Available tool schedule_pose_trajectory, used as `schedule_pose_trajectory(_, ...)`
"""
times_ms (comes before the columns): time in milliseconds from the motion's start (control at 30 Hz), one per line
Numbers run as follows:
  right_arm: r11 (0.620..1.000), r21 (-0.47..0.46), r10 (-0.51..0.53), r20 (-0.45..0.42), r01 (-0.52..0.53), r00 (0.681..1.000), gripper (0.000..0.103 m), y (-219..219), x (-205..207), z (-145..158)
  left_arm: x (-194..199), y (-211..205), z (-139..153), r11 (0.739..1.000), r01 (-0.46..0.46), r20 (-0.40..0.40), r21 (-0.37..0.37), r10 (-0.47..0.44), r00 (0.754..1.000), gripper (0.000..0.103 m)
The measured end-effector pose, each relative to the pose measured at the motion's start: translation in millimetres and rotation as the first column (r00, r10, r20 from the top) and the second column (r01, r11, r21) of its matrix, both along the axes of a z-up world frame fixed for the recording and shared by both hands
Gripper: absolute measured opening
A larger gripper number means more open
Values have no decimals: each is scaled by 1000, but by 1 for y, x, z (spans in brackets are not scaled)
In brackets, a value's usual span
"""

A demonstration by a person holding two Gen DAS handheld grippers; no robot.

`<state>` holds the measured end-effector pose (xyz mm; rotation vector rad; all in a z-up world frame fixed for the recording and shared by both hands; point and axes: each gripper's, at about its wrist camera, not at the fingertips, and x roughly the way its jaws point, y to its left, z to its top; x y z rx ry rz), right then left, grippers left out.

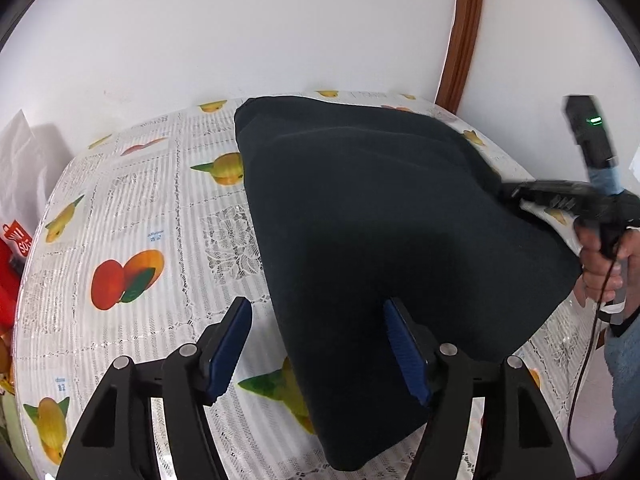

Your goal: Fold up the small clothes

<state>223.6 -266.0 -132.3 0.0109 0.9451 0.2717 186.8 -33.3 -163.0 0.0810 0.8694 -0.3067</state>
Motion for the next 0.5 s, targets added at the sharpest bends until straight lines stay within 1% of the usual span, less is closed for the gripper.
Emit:
schedule_pose_trajectory(33, 998, 61, -16, 27, 14, 1000, 8, -10, -4, 6, 1, 1, 0, 1000, 6, -4, -8, -6, 1000, 67)
schedule_pose_trajectory(67, 991, 126, -47, 35, 42, 998, 8, -23, -7, 10, 2, 4, 0, 1000, 7, -12, -19, -7, 1000, 68)
schedule_pose_trajectory(100, 986, 152, -70, 32, 64, 997, 4, -31, -7, 11, 3, 4, 0, 1000, 8, -20, -24, -8, 1000, 68)
schedule_pose_trajectory(133, 987, 122, -111, 37, 106, 993, 0, -35, -8, 12, 4, 6, 1, 999, 12, -24, -31, -13, 1000, 68)
schedule_pose_trajectory(200, 989, 30, -143, 40, 142, 989, 1, -38, -4, 11, 7, 8, 4, 999, 12, -25, -41, -13, 1000, 68)
schedule_pose_trajectory(300, 984, 85, -156, 19, 154, 988, 4, -47, 4, 18, 13, 9, 11, 999, -5, -7, -37, 5, 1000, 68)
schedule_pose_trajectory(367, 987, 81, -143, 33, 140, 989, 4, -44, 14, 26, 18, 9, 16, 1000, -12, 6, -29, 12, 1000, 68)
schedule_pose_trajectory(400, 988, 81, -134, 38, 131, 990, 6, -41, 19, 30, 20, 9, 17, 1000, -15, 10, -27, 16, 1000, 68)
schedule_pose_trajectory(433, 989, 87, -122, 37, 118, 992, 12, -36, 27, 34, 23, 10, 19, 999, -22, 13, -25, 23, 1000, 68)
schedule_pose_trajectory(467, 990, 92, -114, 30, 111, 993, 16, -32, 35, 36, 27, 11, 21, 999, -31, 17, -23, 32, 999, 68)
schedule_pose_trajectory(500, 990, 97, -108, 21, 105, 994, 25, -26, 46, 37, 29, 11, 23, 999, -37, 22, -21, 37, 999, 68)
